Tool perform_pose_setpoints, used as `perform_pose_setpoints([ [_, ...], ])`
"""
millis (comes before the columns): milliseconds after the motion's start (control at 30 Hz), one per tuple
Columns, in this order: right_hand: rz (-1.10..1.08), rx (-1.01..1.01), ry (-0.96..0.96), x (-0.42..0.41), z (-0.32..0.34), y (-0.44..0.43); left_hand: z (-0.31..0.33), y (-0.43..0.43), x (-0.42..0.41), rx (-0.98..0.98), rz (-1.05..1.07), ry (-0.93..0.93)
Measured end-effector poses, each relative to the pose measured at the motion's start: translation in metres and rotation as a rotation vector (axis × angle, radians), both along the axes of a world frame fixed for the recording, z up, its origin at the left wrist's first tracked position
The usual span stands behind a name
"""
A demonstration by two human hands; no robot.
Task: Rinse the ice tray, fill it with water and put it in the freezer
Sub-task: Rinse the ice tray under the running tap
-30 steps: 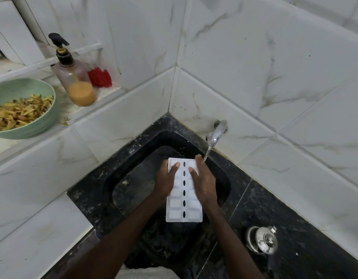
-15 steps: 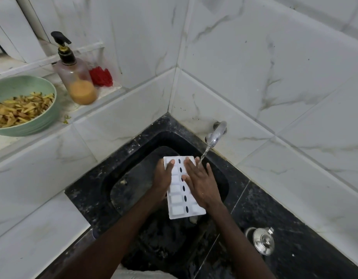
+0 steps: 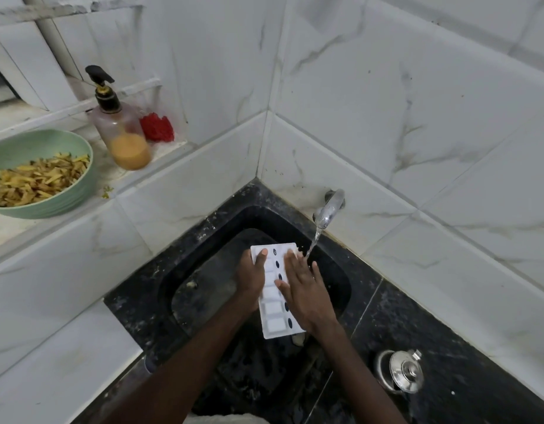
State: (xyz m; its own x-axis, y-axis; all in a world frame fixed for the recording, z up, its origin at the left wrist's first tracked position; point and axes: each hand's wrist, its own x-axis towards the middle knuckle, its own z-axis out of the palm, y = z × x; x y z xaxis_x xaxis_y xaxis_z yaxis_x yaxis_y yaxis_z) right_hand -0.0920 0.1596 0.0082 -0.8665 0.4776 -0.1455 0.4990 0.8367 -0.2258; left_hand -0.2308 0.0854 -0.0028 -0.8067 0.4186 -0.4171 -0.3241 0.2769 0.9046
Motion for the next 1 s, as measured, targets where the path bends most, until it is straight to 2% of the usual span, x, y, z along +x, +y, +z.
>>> perform_pose_setpoints([
  [100, 0.098, -0.009, -0.028, 0.026, 0.002, -0.001, -0.003, -0.001, -0.009, -0.033, 0.057, -0.029],
  [267, -0.076, -0.035, -0.008, 0.016, 0.004, 0.011, 0.004, 0.006, 0.006, 0.0, 0.09, -0.067],
  [467, 0.12, -0.011, -0.04, 0.035, 0.008, -0.012, 0.01, -0.005, -0.015, -0.048, 0.236, -0.05],
  [667, 0.036, 0.023, -0.036, 0.021, 0.007, -0.014, 0.017, -0.005, 0.0, -0.104, 0.167, -0.019],
  [800, 0.204, 0.025, -0.023, 0.038, 0.016, -0.025, 0.01, -0.01, -0.014, -0.098, 0.226, -0.009],
  [900, 0.214, -0.12, 0.085, 0.054, 0.027, -0.011, 0.009, -0.012, -0.016, -0.076, 0.237, -0.03],
  [1000, 0.002, -0.375, 0.253, 0.053, 0.036, 0.008, 0.012, -0.008, -0.008, -0.026, 0.198, -0.074],
])
